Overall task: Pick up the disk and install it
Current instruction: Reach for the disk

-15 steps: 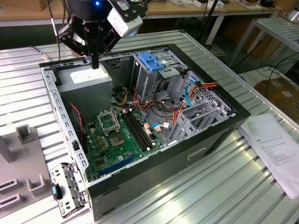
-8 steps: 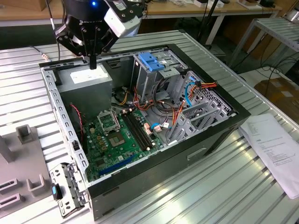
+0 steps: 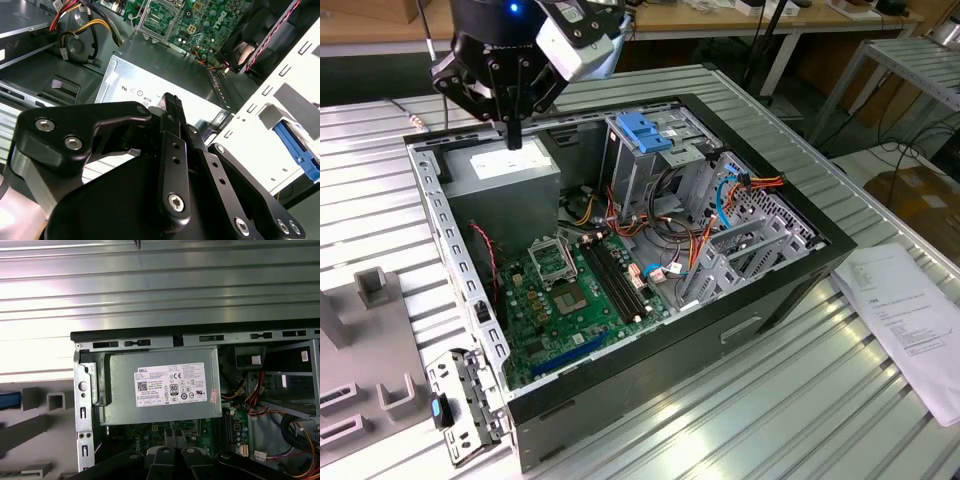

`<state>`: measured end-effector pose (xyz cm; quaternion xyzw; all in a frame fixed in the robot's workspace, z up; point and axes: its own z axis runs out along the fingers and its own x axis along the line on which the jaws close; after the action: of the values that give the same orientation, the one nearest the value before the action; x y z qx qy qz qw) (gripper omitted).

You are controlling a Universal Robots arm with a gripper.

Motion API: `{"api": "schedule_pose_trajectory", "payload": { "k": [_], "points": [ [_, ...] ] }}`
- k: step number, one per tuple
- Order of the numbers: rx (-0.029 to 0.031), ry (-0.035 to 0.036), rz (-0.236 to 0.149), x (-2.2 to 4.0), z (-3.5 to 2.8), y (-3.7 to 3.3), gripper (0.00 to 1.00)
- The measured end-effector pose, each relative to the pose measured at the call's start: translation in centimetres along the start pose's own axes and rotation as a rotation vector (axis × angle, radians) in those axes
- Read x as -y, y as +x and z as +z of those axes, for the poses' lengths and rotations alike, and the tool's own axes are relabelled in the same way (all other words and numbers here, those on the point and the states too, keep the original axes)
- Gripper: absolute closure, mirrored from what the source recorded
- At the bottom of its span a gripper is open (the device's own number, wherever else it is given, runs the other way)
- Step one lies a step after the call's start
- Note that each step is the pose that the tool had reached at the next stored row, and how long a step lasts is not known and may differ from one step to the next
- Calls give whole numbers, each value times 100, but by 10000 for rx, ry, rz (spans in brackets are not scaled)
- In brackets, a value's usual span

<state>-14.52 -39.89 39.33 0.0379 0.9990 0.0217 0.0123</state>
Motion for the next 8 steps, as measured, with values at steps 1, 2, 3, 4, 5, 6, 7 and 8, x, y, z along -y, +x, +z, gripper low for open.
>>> {"api": "schedule_pose_trajectory", "payload": {
  "k": [1,2,3,4,5,6,7,8],
  "points": [
    [0,0,-1,0,0,4,89],
    [-1,0,0,0,0,8,89],
    [-2,0,0,1,0,12,89],
    [-3,0,0,1,0,16,89],
    [-4,0,0,1,0,20,89],
    [-5,-1,0,2,0,25,89],
    [-6,0,1,2,0,29,89],
    [-7,0,1,3,0,38,89]
  ]
}}
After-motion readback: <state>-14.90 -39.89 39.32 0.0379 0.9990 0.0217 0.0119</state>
